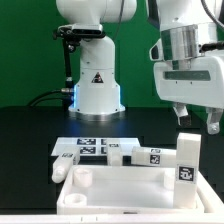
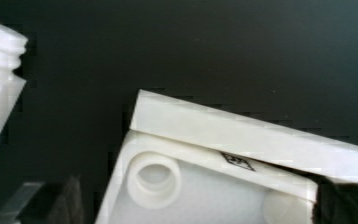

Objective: Assemble desk

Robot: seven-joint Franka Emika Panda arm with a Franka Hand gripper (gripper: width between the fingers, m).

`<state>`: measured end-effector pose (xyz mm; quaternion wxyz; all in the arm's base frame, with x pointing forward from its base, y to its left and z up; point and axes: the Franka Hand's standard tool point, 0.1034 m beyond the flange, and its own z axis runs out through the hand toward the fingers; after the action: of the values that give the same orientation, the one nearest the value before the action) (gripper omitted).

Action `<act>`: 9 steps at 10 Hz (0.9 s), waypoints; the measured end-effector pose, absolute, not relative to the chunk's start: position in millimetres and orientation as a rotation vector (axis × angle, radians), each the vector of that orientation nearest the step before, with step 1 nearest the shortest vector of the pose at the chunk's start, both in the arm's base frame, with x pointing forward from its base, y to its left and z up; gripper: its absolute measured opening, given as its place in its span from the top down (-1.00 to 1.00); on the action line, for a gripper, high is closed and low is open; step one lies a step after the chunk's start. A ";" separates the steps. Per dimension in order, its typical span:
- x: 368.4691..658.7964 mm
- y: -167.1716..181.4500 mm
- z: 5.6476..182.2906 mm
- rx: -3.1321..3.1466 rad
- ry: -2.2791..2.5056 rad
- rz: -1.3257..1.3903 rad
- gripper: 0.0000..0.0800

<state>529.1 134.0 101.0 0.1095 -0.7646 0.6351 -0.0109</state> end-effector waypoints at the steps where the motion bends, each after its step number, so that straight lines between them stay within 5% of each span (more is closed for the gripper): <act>1: 504.9 121.2 86.1 -2.201 1.931 -0.058 -0.62; 3: 481.1 105.9 69.6 -2.130 2.015 -0.106 -0.62; 9: 467.5 88.2 67.2 -2.026 2.068 -0.155 -0.62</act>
Offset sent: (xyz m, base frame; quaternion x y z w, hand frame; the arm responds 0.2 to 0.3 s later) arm 0.0000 0.0000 0.0000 0.0000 0.0000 0.0000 1.0000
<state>467.5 88.2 67.2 0.1207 -0.6936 0.7081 -0.0532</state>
